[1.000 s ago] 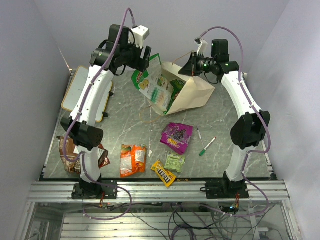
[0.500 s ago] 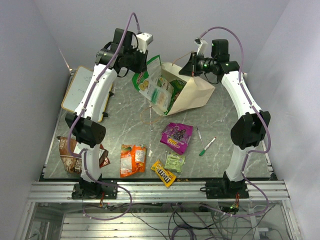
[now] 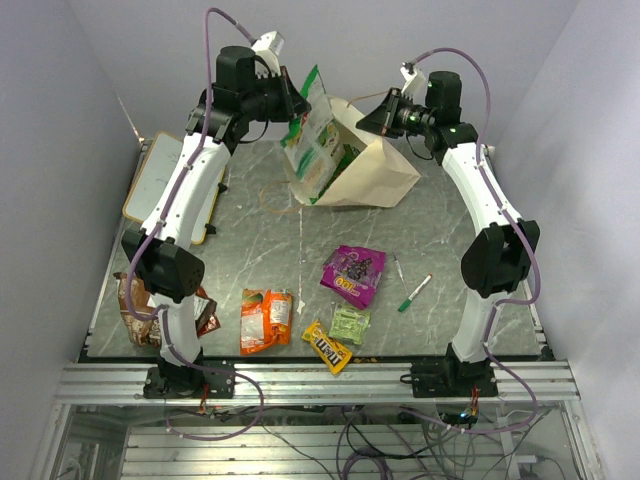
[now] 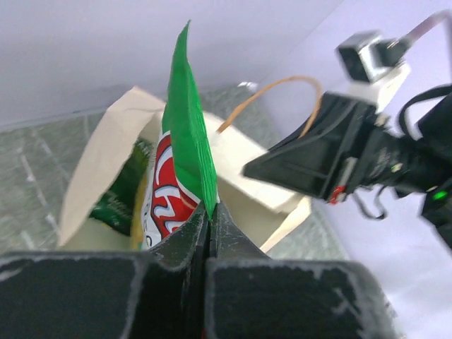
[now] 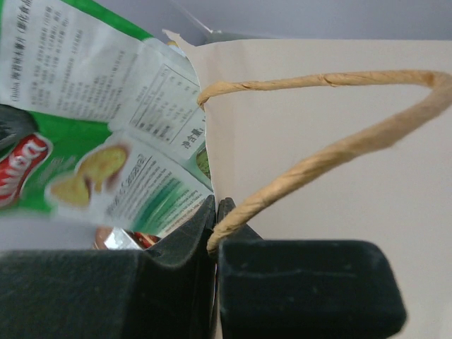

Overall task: Place the snacks into the paper bag
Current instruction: Adjust the snack in the paper bag.

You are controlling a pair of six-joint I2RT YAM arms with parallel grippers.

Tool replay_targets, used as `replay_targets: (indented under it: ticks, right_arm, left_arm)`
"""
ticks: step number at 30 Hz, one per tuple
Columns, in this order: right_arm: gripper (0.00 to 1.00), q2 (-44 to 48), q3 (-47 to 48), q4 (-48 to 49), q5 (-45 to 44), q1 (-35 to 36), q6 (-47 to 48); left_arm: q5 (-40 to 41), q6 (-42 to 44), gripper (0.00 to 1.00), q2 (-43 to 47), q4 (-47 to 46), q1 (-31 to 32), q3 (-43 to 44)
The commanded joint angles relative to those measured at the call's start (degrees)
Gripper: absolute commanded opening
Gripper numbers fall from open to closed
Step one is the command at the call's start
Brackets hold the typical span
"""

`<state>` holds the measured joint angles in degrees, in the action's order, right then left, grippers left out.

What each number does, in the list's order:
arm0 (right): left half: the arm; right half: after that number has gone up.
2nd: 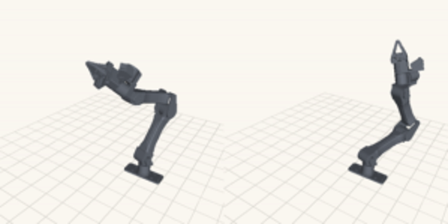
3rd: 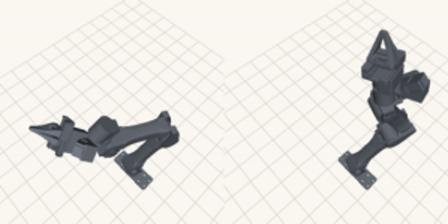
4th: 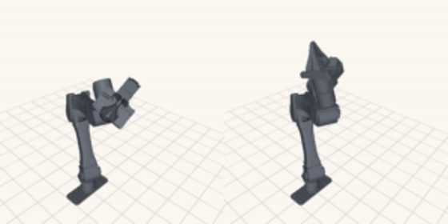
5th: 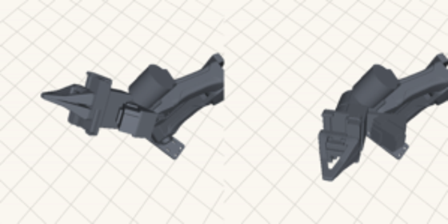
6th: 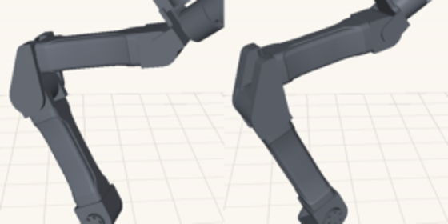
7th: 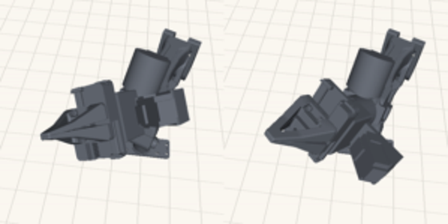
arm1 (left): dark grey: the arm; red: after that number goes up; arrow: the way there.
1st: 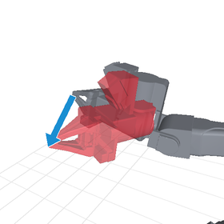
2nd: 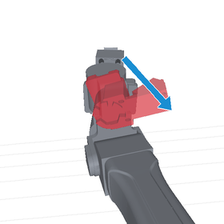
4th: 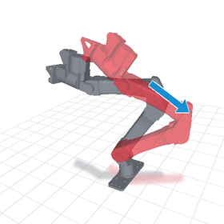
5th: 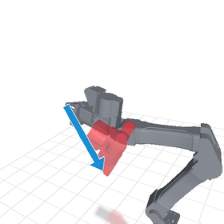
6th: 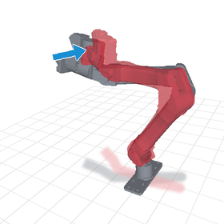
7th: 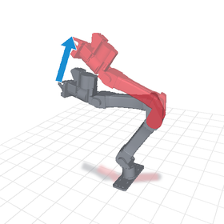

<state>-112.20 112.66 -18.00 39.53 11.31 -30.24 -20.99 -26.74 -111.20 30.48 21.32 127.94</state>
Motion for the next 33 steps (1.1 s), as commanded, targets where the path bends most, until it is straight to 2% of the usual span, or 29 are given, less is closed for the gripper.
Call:
replay_targets:
  ticks: [1, 9, 20, 25, 33]
  right_arm:
    - [0.00, 3.4, -2.7, 11.5, -1.3, -0.3, -10.1]
    - [0.00, 2.7, -6.6, 16.4, 0.8, 1.1, -18.9]
    - [0.00, 4.3, -17.2, 27.1, 4.6, 1.0, -28.4]
    - [0.00, 5.4, -17.2, 26.3, 4.0, -1.0, -26.8]
    - [0.00, 4.2, -10.7, 16.8, 1.8, -4.0, -16.1]
  left_arm:
    - [-2.3, -12.6, 0.07, 3.2, -14.6, -0.9, -1.5]
    - [-4.3, -20.2, 0.07, 6.3, -19.5, -2.4, -2.6]
    - [-5.6, -27.2, 0.07, 11.4, -26.9, -2.4, -14.9]
    - [-4.0, -25.7, 0.07, 9.8, -27.9, -1.6, -13.4]
    - [-4.0, -25.8, 0.07, 4.4, -32.1, 1.5, -10.4]
